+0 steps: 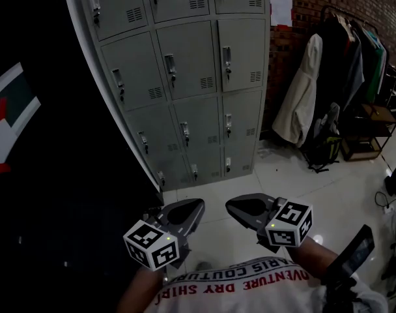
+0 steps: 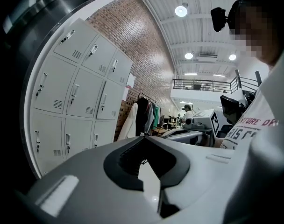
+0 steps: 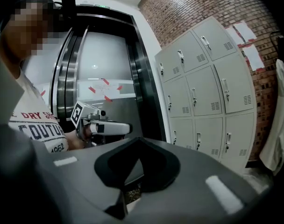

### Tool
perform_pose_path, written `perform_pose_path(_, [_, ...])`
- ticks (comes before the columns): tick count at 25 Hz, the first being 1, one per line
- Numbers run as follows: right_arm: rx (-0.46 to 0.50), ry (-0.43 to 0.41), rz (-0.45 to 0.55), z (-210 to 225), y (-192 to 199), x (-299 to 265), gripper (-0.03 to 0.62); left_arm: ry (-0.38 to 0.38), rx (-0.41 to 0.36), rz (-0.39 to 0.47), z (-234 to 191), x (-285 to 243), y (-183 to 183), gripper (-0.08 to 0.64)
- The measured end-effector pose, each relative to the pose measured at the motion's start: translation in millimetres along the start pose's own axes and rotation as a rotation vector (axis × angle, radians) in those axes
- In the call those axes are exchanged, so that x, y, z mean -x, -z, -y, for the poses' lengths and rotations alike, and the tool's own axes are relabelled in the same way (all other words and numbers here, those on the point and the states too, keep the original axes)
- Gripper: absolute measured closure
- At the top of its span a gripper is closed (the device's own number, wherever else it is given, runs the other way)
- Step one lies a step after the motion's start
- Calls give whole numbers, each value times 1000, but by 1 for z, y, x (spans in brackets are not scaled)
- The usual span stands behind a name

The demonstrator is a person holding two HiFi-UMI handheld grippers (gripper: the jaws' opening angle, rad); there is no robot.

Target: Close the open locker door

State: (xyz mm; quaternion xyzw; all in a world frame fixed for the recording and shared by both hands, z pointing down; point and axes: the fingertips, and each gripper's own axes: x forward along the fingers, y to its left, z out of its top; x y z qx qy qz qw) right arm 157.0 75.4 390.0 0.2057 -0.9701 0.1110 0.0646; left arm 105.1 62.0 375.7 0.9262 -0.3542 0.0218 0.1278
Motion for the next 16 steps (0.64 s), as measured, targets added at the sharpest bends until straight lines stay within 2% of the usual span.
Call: perform_pose_path(16, [-9, -8, 8, -2, 1, 4, 598, 15, -27, -25, 14, -6, 4, 555])
